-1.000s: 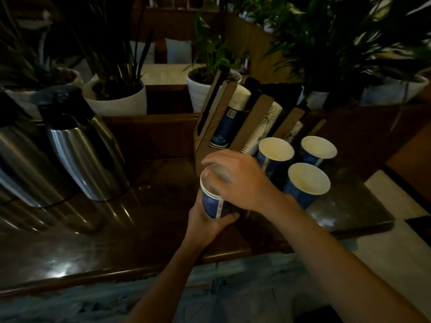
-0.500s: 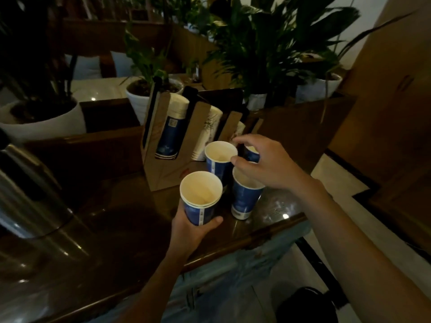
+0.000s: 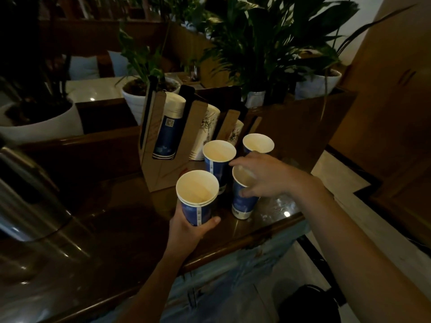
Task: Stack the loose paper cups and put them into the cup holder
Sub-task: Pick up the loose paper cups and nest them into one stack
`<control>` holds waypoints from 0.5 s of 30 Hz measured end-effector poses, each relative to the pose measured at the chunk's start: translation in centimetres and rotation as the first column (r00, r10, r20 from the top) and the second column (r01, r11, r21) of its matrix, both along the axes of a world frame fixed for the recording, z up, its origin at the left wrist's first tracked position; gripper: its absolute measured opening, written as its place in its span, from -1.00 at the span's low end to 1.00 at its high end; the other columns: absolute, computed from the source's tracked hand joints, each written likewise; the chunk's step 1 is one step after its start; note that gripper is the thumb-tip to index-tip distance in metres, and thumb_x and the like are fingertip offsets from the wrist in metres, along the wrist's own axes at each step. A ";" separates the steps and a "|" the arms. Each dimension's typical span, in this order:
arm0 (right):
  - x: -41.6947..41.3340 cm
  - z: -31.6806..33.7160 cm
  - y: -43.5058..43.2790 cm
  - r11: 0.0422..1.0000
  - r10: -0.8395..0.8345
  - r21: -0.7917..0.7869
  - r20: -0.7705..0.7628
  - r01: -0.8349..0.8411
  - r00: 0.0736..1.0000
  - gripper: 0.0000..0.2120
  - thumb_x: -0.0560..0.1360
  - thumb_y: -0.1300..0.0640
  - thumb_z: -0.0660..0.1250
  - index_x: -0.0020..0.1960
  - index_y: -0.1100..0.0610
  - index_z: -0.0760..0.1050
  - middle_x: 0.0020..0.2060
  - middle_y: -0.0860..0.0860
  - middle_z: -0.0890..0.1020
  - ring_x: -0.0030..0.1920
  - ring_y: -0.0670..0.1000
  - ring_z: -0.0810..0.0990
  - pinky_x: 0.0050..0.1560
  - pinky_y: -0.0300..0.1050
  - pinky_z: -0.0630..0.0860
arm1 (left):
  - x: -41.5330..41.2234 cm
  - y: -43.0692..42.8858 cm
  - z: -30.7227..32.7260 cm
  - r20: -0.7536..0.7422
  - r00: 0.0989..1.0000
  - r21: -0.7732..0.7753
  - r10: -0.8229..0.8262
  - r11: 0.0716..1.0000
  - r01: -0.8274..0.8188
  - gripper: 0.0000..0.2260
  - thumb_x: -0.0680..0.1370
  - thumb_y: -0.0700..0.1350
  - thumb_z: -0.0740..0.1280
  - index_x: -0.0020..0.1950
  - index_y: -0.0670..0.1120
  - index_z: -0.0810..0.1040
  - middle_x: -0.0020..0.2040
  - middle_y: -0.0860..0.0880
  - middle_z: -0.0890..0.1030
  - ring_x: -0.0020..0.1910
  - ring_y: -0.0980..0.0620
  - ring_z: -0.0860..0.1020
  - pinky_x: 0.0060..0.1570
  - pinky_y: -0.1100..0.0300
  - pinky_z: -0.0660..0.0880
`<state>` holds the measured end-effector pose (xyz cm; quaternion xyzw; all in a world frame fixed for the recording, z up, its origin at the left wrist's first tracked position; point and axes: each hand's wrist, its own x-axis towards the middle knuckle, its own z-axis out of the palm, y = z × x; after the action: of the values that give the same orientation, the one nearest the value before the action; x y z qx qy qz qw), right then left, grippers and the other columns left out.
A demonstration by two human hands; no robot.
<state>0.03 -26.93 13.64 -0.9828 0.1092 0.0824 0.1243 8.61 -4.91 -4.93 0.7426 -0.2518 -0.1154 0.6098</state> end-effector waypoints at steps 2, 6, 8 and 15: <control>-0.1 0.3 0.6 0.992 -0.065 -0.105 0.008 0.066 0.998 -0.23 0.35 -0.33 0.45 0.45 -0.15 0.27 0.26 0.08 0.41 0.22 0.18 0.48 0.09 0.07 0.52 | 0.0 0.0 0.0 0.004 1.000 0.008 0.006 1.000 -0.006 -0.07 0.25 0.10 0.69 0.47 0.17 0.22 0.15 0.63 0.46 0.18 0.62 0.45 0.07 0.67 0.40; 0.2 -0.5 2.2 0.941 -0.220 -0.236 0.111 0.241 0.969 -0.17 0.36 -0.56 0.17 0.31 0.08 0.37 0.16 0.19 0.52 0.10 0.24 0.57 -0.09 0.04 0.52 | -0.1 0.0 0.4 0.009 1.000 0.013 0.012 1.000 -0.012 -0.03 0.23 0.15 0.68 0.51 0.15 0.22 0.23 0.47 0.43 0.21 0.46 0.50 0.14 0.53 0.40; 0.4 -1.1 2.7 0.914 -0.299 -0.244 0.131 0.323 0.945 -0.01 0.33 -0.65 0.01 0.37 0.14 0.35 0.20 0.22 0.54 0.11 0.25 0.58 -0.16 0.02 0.44 | -0.1 0.0 0.4 0.017 1.000 0.013 0.011 1.000 -0.011 0.02 0.22 0.16 0.67 0.56 0.07 0.23 0.25 0.45 0.42 0.26 0.33 0.49 0.17 0.47 0.40; -0.3 1.4 -0.3 0.989 -0.137 0.049 -0.060 0.140 0.989 0.06 0.22 -0.55 0.35 0.57 -0.13 0.09 0.51 0.07 0.30 0.46 0.18 0.34 0.30 0.17 0.45 | -0.2 0.1 0.1 0.013 1.000 0.005 0.022 1.000 -0.022 -0.06 0.23 0.17 0.69 0.48 0.18 0.24 0.20 0.49 0.49 0.19 0.60 0.46 0.03 0.68 0.40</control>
<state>-0.24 -27.25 15.05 -0.9664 0.1785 0.1042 0.1528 8.43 -4.82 -4.78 0.7476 -0.2471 -0.1045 0.6076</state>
